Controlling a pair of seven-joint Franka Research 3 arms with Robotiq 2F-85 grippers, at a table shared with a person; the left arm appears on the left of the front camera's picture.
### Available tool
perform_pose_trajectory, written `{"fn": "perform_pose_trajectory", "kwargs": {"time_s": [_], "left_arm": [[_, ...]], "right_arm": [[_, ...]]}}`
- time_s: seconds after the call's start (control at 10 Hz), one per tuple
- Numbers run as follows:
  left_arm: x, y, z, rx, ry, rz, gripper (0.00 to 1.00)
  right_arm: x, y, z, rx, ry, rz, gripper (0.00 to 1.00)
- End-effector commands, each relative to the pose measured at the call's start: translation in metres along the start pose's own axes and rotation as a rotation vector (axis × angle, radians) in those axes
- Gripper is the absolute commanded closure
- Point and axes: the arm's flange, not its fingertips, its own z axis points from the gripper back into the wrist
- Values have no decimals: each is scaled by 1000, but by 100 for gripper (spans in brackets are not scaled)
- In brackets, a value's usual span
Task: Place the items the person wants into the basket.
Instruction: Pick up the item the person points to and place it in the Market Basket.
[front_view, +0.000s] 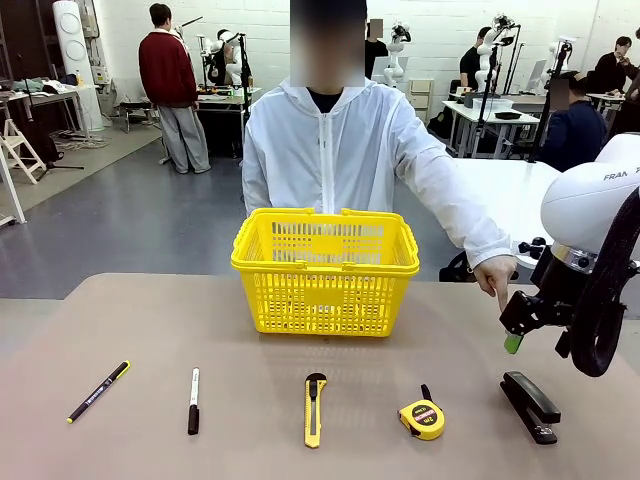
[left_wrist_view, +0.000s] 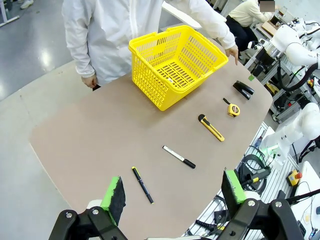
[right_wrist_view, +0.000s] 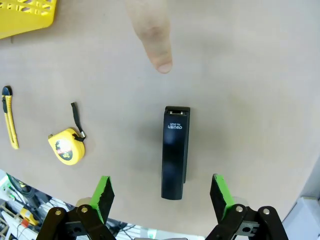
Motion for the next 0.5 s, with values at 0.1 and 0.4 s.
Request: {"fn": "perform_pose_trajectory", "kwargs": {"time_s": [0.1,0.4], "left_arm": [[-1,0,2,-16,-15,-19,0],[-1,0,2,-16,-15,-19,0]], "right_arm": [[2,3,-16,-44,22,13,0],[1,12,-48,-161,53,34,0]]}}
